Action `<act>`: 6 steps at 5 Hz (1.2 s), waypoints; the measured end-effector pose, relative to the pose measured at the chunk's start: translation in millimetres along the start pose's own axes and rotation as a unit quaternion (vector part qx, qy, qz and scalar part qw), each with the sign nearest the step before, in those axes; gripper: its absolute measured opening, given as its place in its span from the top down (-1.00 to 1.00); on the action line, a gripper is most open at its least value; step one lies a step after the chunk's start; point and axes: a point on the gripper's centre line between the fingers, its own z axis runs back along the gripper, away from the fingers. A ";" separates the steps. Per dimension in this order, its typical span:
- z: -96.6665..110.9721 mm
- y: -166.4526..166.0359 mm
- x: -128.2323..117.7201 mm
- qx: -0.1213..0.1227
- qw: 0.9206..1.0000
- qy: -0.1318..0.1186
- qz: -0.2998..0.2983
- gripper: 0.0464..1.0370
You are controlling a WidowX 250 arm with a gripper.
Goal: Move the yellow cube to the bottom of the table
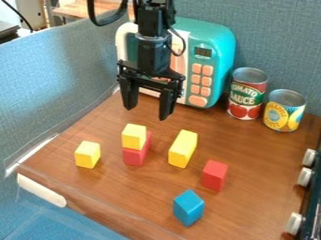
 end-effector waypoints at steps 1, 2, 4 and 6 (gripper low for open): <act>-11.6 -0.8 -1.7 -0.006 1.000 0.018 -0.002 -0.93; -31.7 11.2 -5.7 -0.023 0.999 0.044 0.001 -0.93; -37.0 23.2 -10.1 -0.029 0.998 0.059 0.011 -0.93; -53.3 33.8 -9.0 -0.021 0.995 0.094 0.025 -0.93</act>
